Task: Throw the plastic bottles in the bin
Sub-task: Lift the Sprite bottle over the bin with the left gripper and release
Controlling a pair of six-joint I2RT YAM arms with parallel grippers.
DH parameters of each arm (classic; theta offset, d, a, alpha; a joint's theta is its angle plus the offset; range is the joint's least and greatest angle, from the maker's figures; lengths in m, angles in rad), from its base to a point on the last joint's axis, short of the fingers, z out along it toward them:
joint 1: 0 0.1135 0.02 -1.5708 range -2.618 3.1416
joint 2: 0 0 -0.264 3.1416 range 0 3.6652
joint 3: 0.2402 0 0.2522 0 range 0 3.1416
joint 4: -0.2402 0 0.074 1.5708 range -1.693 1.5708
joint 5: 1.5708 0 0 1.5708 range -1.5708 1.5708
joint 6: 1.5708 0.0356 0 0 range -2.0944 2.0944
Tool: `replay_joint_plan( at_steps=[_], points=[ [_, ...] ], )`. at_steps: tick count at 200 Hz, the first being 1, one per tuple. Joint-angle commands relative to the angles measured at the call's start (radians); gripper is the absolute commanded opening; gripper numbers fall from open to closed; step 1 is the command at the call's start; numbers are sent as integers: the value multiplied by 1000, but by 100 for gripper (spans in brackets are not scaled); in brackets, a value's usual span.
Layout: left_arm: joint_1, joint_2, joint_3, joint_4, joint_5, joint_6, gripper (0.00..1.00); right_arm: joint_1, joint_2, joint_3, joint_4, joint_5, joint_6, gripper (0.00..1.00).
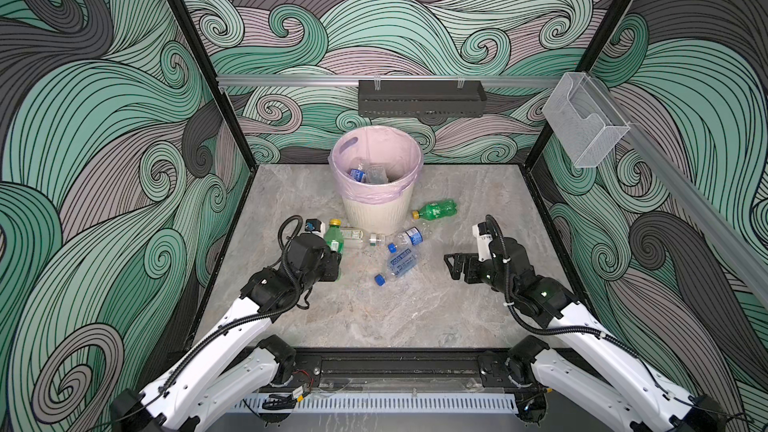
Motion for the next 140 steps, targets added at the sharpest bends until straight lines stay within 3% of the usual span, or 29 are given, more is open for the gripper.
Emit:
replay_joint_plan(
  at_steps=[1, 42, 88, 98, 112, 117, 128, 140],
  points=[
    [0, -47, 113, -92, -112, -7, 32, -6, 3, -24, 27, -21, 26, 100],
    [1, 92, 453, -158, -159, 89, 36, -6, 19, -28, 41, -41, 25, 100],
    [9, 576, 1060, -101, -41, 222, 37, -6, 53, -28, 42, -99, 15, 100],
    [23, 707, 1219, -123, -13, 232, 46, -6, 54, -34, 41, -118, 21, 100],
    [36, 869, 1456, -225, 65, 232, 80, -5, 46, -43, 27, -142, 26, 100],
    [36, 912, 1521, -259, 80, 230, 87, -6, 41, -45, 17, -146, 27, 100],
    [34, 962, 1582, -297, 116, 230, 92, -5, 21, -52, -4, -143, 24, 100],
    [35, 948, 1523, -272, 131, 223, 93, -7, -10, -68, -19, -121, 23, 100]
  ],
)
